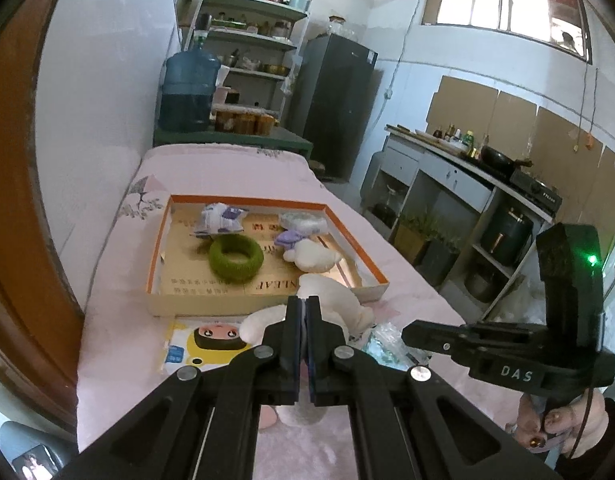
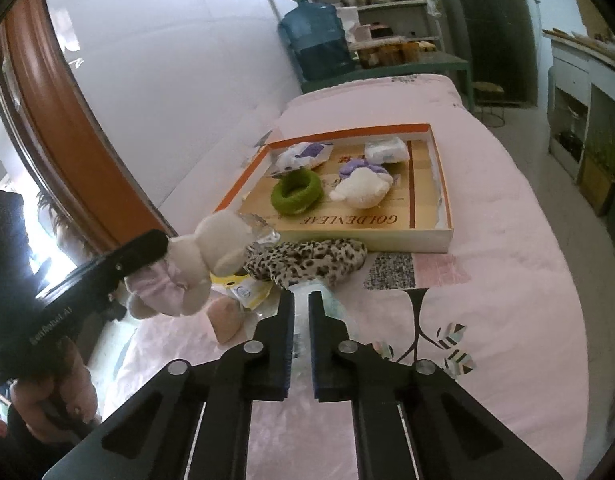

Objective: Organize soft objects

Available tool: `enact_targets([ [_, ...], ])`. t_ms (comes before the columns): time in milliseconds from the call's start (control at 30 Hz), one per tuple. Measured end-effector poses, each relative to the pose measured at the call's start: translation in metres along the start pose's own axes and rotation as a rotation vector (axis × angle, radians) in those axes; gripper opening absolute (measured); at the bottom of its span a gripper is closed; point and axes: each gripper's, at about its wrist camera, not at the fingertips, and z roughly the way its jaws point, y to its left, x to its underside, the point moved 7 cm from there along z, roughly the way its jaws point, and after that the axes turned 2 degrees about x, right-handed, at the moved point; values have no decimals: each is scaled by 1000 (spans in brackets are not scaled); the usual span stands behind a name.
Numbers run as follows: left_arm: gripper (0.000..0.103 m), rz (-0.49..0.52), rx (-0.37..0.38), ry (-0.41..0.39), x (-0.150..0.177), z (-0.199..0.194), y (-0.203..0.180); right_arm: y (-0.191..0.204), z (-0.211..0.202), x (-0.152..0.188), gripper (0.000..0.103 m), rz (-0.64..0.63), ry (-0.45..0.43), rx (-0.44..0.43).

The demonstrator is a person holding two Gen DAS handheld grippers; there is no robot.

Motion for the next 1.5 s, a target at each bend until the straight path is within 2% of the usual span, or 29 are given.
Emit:
enact_targets([
  [200, 2, -2, -6, -25, -5, -10, 1, -3, 3, 3, 4, -3, 12, 7],
  [267, 2, -7, -6, -25, -4, -11, 2, -3, 5, 5, 9, -23, 16, 16],
  [300, 2, -10, -7, -24, -4, -12, 2, -3, 5, 6, 16, -30, 12, 22],
  [333, 2, -12, -7, -24, -3, -12, 3, -3, 4, 7, 49, -35, 4, 27],
  [367, 2, -16, -7, -23, -3, -13, 3, -3, 3, 8, 91, -45, 0, 35],
  [400, 2, -22, -5, -21, -2, -14, 4, -2, 3, 10, 95, -60, -2, 48],
  [600, 2, -50, 8, -8, 2, -8, 8, -15, 8, 21, 95, -61, -6, 91],
  [933, 2, -55, 23, 8, 5, 2, 7, -60, 22, 38, 95, 67, 53, 132],
  [1133, 2, -58, 35, 19, 8, 9, 5, -62, 31, 42, 95, 46, 85, 160],
  [1500, 2, -67, 25, 26, 11, 13, 10, -61, 50, 46, 93, -31, 130, 307],
])
